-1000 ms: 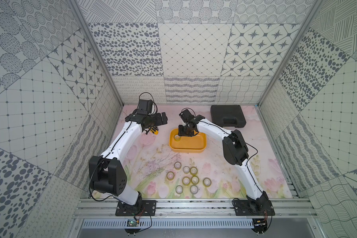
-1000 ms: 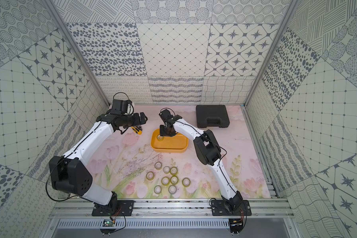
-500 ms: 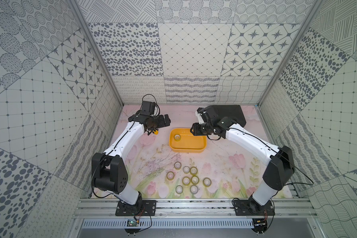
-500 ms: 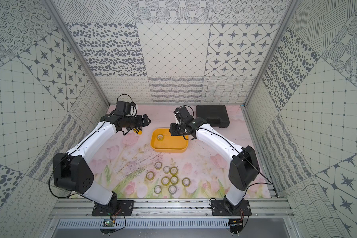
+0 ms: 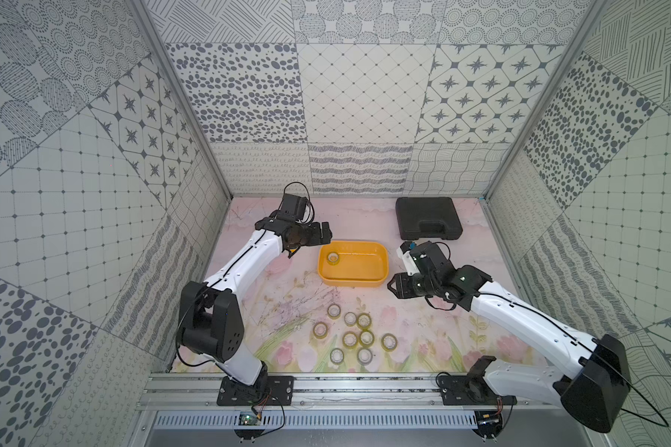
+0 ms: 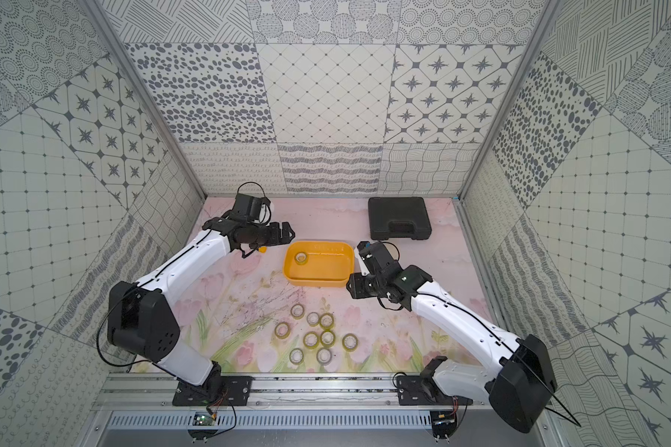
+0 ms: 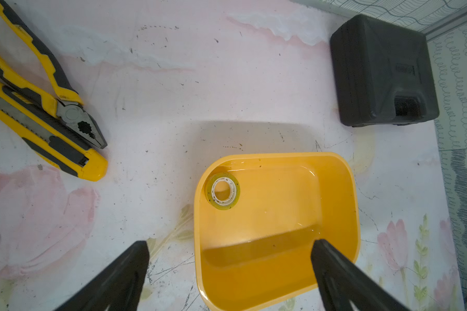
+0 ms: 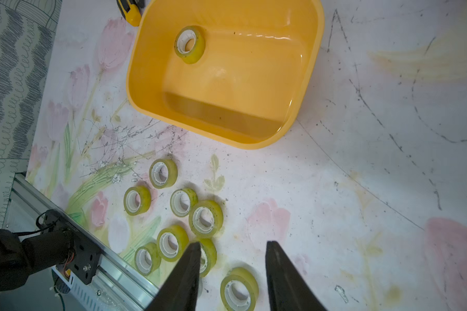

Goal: Put the transparent tape into the storage box
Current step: Pick up the tape at the center of the board.

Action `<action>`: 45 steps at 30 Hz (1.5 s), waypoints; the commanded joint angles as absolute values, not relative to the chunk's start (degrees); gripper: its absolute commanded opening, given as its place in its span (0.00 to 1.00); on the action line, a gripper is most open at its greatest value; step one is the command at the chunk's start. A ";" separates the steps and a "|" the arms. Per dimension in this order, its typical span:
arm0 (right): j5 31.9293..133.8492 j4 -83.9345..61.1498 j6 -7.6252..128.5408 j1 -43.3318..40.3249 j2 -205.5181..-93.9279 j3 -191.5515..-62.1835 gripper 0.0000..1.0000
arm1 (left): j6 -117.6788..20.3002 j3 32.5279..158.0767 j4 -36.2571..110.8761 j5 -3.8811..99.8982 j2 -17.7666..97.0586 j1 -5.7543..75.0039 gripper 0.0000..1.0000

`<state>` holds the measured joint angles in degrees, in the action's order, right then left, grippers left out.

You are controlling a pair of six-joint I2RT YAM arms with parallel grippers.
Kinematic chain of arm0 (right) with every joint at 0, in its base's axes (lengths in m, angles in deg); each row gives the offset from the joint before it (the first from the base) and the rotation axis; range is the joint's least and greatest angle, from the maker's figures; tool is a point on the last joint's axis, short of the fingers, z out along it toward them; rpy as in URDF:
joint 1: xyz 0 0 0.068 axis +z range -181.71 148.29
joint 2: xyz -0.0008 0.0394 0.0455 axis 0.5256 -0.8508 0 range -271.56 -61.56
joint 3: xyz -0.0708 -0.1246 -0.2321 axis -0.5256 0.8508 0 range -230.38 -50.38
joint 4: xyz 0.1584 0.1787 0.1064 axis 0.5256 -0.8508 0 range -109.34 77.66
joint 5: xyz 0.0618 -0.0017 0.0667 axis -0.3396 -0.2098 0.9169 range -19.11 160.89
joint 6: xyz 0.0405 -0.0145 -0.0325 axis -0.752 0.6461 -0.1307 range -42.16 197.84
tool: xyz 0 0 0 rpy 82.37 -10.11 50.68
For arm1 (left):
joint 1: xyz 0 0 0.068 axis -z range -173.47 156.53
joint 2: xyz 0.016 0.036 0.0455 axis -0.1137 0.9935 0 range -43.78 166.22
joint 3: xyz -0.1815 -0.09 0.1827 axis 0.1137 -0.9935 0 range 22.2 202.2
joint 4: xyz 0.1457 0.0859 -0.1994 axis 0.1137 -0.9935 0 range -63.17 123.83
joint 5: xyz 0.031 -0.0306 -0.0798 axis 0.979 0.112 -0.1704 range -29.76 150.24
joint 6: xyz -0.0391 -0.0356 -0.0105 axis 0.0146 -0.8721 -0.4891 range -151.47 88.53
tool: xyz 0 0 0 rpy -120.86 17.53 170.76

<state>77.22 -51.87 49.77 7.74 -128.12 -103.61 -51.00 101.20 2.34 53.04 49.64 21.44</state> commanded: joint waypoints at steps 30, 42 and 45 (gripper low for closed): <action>76.08 -53.61 39.25 16.45 -122.48 -89.02 0.44 | -53.27 100.60 4.03 53.41 50.44 18.03 0.99; 75.95 -50.92 37.76 21.32 -131.56 -89.91 0.44 | -53.18 100.60 4.13 52.70 50.26 17.78 0.99; 75.52 -50.76 37.55 22.03 -133.13 -89.91 0.44 | -53.11 100.58 4.14 52.51 50.18 17.78 0.99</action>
